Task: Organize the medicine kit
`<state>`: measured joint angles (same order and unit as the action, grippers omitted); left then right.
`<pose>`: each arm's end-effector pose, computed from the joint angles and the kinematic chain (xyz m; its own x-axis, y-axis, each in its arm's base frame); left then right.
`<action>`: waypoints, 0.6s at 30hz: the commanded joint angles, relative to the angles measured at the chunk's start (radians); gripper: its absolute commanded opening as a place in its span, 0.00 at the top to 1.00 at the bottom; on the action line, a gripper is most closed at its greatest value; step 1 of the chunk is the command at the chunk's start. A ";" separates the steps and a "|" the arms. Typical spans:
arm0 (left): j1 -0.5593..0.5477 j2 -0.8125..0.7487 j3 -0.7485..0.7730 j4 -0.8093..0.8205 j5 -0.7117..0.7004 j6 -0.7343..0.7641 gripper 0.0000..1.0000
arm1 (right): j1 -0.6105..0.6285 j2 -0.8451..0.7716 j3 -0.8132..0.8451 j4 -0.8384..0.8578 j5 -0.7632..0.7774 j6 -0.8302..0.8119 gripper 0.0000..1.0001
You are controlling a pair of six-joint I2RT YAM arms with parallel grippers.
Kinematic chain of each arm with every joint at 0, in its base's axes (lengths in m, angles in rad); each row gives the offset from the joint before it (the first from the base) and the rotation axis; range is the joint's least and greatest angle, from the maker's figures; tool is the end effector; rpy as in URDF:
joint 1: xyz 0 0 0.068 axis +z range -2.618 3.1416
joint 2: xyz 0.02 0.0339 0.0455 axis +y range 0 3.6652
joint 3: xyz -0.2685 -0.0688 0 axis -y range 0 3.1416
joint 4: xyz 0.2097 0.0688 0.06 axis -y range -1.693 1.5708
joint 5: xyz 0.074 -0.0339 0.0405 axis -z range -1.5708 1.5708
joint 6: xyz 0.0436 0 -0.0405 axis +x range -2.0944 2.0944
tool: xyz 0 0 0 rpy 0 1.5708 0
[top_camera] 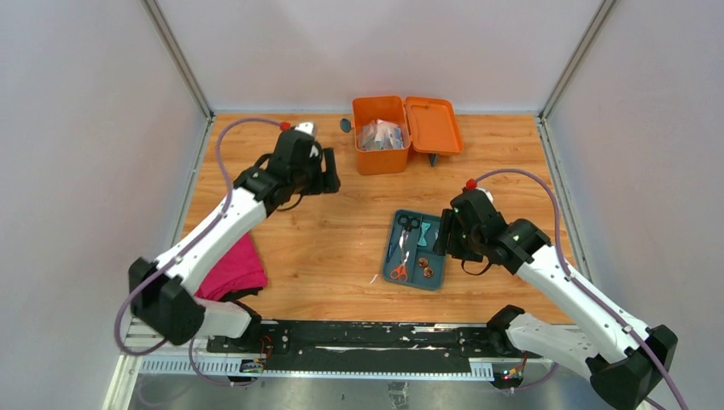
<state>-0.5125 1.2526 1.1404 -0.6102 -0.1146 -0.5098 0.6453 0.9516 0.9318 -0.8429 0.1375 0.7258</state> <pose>0.2108 -0.1129 0.3271 -0.7042 -0.1601 -0.6917 0.0787 0.9506 -0.3001 0.1244 0.0862 0.2990 -0.8021 0.2191 -0.5556 0.0105 0.9353 0.3538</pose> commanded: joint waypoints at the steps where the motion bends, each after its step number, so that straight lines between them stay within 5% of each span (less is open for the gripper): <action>1: 0.008 0.220 0.218 0.136 -0.023 -0.011 0.25 | -0.013 -0.073 -0.079 0.013 -0.045 0.043 0.38; 10: 0.042 0.667 0.637 0.157 -0.024 -0.001 0.31 | -0.013 -0.162 -0.132 0.013 -0.061 0.036 0.39; 18: 0.066 0.889 0.860 0.121 -0.047 0.027 0.38 | -0.012 -0.181 -0.145 0.013 -0.069 0.022 0.40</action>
<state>-0.4603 2.0800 1.9133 -0.4660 -0.1345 -0.5060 0.6453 0.7803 0.8074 -0.8288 0.0757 0.7517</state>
